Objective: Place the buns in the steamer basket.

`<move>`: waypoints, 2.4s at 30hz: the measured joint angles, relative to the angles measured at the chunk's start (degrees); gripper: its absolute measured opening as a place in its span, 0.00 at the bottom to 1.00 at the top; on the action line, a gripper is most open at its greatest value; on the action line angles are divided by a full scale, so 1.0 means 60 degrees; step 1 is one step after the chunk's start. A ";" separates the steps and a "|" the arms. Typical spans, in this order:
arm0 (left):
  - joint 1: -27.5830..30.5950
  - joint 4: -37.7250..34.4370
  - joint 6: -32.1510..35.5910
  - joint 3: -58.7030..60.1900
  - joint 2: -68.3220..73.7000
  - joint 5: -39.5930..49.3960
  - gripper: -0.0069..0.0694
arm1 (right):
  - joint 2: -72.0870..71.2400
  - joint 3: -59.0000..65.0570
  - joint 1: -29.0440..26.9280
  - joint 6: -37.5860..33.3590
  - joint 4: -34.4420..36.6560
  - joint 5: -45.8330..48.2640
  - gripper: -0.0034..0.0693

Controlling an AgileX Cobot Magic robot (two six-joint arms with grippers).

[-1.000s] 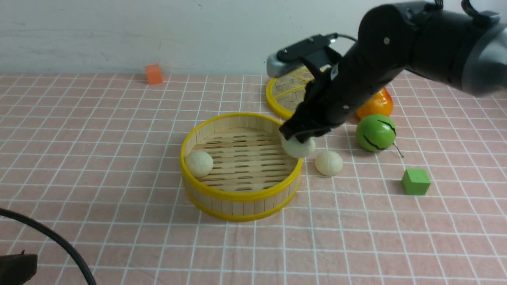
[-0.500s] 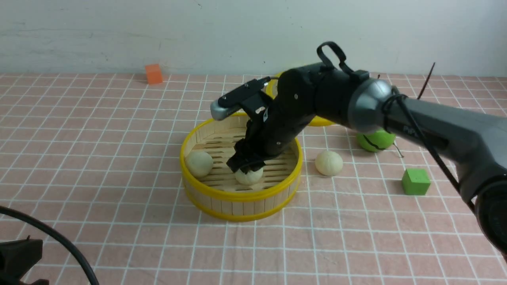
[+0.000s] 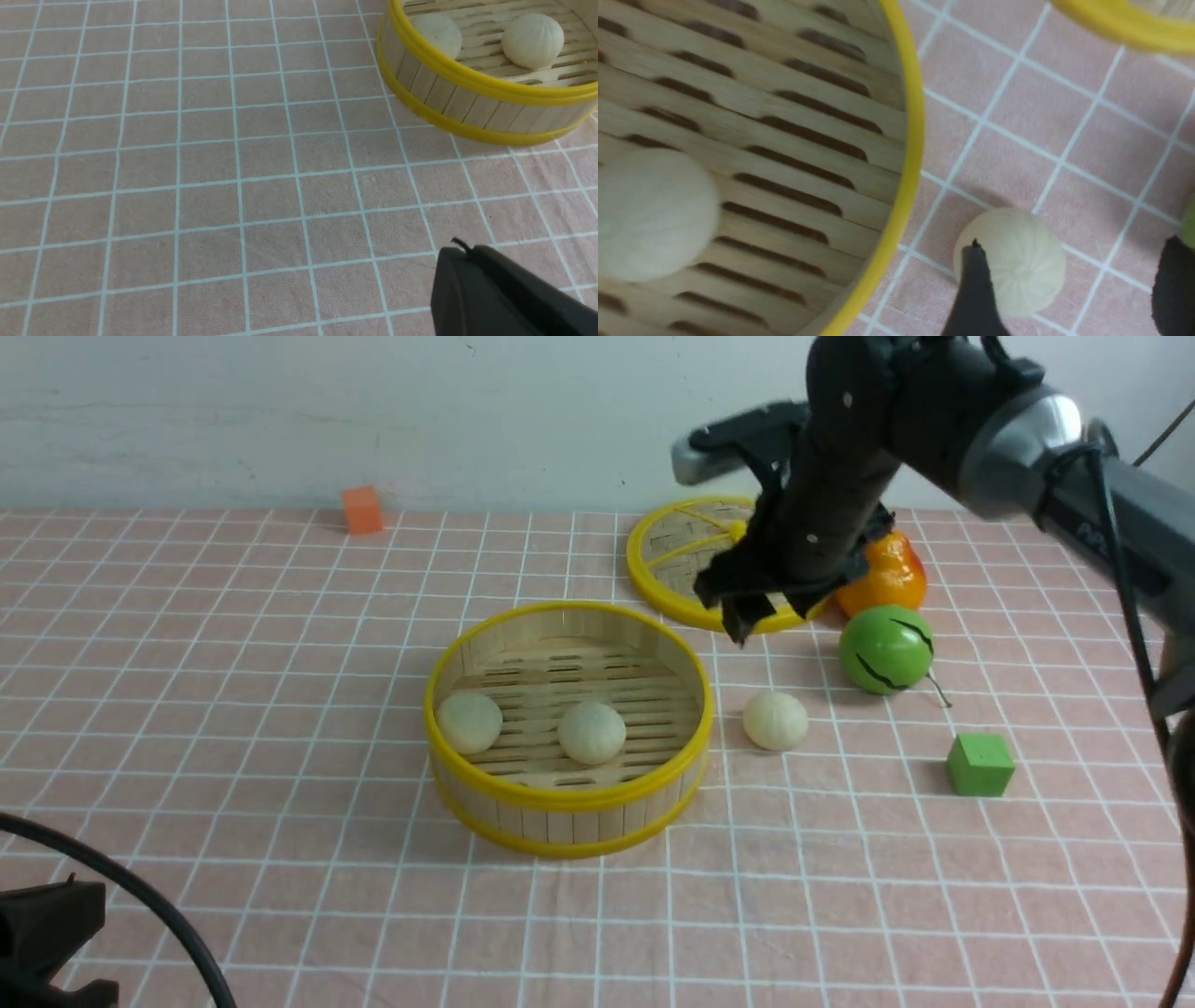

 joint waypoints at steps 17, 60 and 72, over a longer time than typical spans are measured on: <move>0.0000 0.0004 -0.0025 0.0010 0.0000 -0.0121 0.08 | 0.0675 -0.1558 0.0304 -0.0624 0.0108 0.0635 0.07; 0.0000 -0.3410 0.2593 0.1373 -0.4957 -0.0992 0.10 | -1.0513 0.8565 0.1582 0.2260 -0.2216 -0.1039 0.02; 0.0000 -0.3384 0.2620 0.2010 -0.5314 -0.2424 0.10 | -1.6848 1.7757 0.1573 0.5345 -0.5633 -0.9726 0.03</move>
